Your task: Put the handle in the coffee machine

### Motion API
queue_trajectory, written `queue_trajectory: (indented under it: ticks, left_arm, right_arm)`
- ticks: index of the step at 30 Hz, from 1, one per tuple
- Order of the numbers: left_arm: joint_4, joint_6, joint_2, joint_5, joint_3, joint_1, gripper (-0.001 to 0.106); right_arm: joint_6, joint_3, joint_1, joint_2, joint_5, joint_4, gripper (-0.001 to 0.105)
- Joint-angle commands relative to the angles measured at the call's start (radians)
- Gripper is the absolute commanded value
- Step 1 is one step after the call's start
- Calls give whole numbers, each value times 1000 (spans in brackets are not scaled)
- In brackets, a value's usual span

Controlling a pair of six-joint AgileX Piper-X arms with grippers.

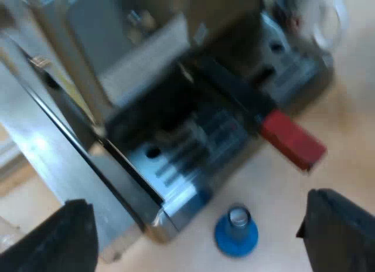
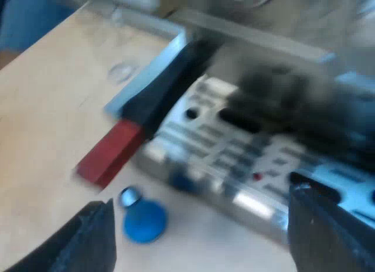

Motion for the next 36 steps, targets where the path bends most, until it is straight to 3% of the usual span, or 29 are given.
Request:
queue_trajectory:
  ticks: [1,8,16,20,25,29,36]
  left_arm:
    - [-52,-93,-2,2,-9,24,73]
    - [-69,-103,-2,2,-35,75,73]
    - [-91,-103,2,2,-99,133,73]
    - [-91,-123,2,2,-120,148,73]
    - [-83,-129,2,2,-120,148,73]
    - [-64,-129,2,2,-120,148,73]
    - [-40,-133,-90,2,-120,148,73]
  right_arm:
    - [-11,-55,-90,-10,-30,71,63]
    - [-65,-139,-317,-10,-114,222,63]
    - [-79,-149,-542,-39,-209,251,63]
    - [-152,-149,-724,-96,-224,299,63]
    - [-202,-149,-824,-142,-260,331,63]
    - [-283,-149,-973,-207,-271,401,63]
    - [-326,-149,-1062,-292,-286,472,63]
